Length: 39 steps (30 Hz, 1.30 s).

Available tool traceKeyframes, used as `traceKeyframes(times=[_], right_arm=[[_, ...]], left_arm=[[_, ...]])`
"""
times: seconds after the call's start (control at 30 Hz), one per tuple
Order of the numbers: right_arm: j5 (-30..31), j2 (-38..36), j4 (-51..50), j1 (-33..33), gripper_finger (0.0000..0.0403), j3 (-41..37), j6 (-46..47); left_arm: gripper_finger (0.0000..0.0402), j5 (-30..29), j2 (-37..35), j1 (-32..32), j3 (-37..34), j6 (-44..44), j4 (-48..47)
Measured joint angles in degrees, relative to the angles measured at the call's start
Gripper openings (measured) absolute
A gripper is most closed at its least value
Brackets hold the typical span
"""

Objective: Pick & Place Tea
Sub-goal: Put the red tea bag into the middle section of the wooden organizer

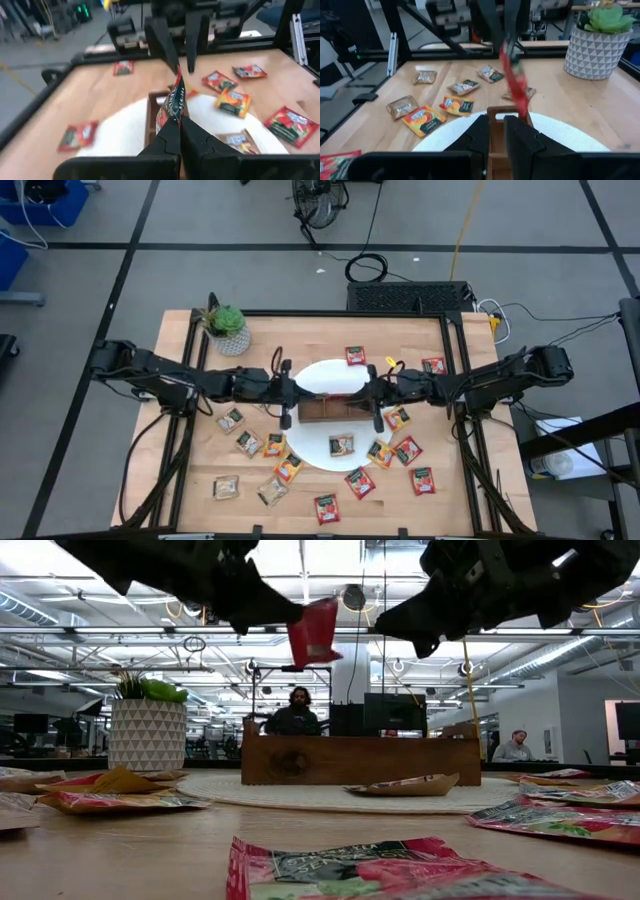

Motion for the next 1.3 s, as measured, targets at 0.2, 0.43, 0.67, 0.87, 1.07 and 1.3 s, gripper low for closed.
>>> traceKeyframes(times=[0.2,0.43,0.67,0.87,1.07,1.3], right_arm=[[0.09,0.0,0.74,0.0,0.0045,-0.14,-0.08],[0.19,0.0,0.69,0.0,0.0045,-0.14,-0.18],[0.18,0.0,0.73,-0.02,0.0045,-0.14,-0.18],[0.24,0.0,1.02,-0.02,0.0045,-0.14,-0.44],[0.24,0.0,1.17,-0.02,0.0045,-0.14,-0.42],[0.22,0.0,1.18,-0.02,0.0045,-0.14,-0.24]], left_arm=[[0.0,-2.0,0.38,0.09,0.0,-4.67,-6.78],[0.0,-2.2,1.0,0.48,-1.43,-5.55,-8.34],[0.0,-2.2,0.98,2.0,-5.95,-8.06,-3.32],[0.0,2.29,2.32,3.04,-7.38,-9.21,1.12],[0.0,3.9,7.73,4.01,-7.05,-9.94,3.9],[0.0,3.87,11.25,5.05,-7.02,-10.69,5.48]])
